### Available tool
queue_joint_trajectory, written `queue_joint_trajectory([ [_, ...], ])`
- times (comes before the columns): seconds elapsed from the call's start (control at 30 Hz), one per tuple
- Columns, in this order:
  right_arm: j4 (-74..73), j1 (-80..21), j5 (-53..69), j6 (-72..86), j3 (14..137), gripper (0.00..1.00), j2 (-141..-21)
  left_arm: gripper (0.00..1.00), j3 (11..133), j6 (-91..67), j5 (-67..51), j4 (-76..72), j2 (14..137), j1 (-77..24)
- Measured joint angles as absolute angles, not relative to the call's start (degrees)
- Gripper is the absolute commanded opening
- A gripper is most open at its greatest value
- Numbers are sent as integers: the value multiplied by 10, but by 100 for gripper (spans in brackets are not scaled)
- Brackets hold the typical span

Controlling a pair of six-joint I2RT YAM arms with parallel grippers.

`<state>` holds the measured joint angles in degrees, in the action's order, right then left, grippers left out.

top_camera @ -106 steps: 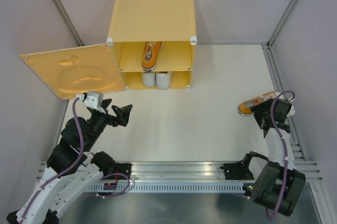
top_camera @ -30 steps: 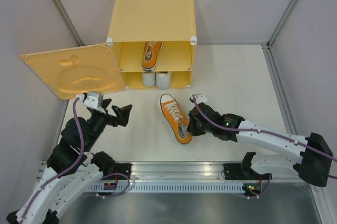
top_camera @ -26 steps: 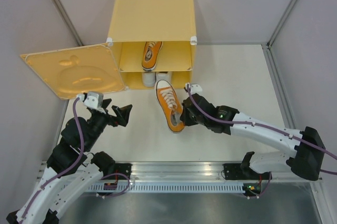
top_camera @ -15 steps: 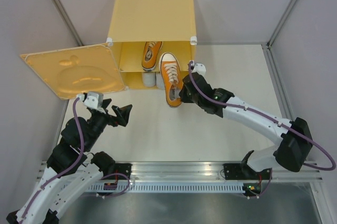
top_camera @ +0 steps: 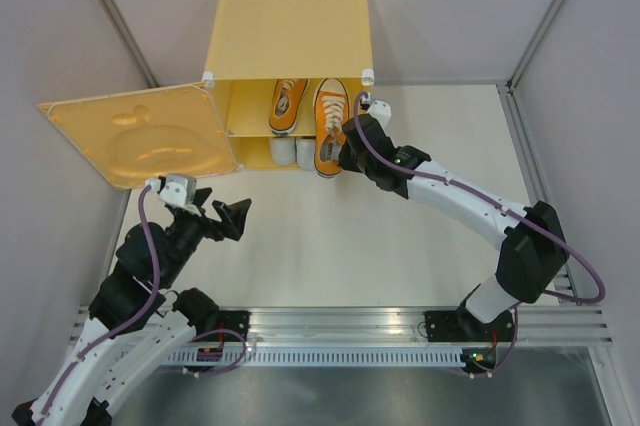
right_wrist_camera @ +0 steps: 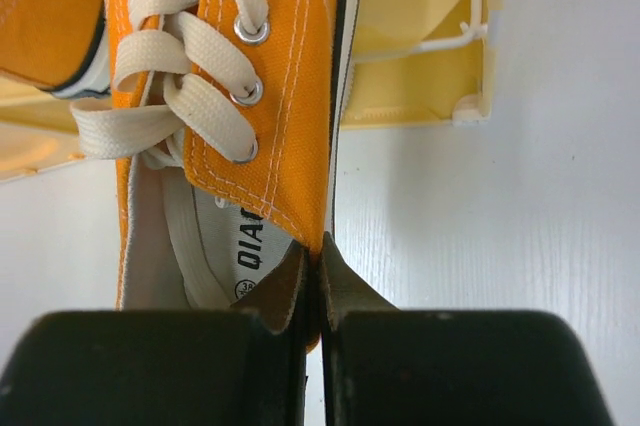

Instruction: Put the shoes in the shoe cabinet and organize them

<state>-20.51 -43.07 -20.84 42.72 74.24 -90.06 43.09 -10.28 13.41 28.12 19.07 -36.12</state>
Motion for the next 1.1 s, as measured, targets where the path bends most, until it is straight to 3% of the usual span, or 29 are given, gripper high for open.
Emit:
queue_joint_trajectory([
  [0.47, -198, -417, -239, 444, 873, 1, -994, 100, 431, -103, 134, 281, 191, -361],
  [1.0, -203, -430, -292, 447, 929, 1, -1038, 100, 431, -103, 134, 281, 186, -361],
  [1.1, -201, -431, -307, 448, 939, 5, -1047, 100, 431, -103, 134, 281, 185, -361],
])
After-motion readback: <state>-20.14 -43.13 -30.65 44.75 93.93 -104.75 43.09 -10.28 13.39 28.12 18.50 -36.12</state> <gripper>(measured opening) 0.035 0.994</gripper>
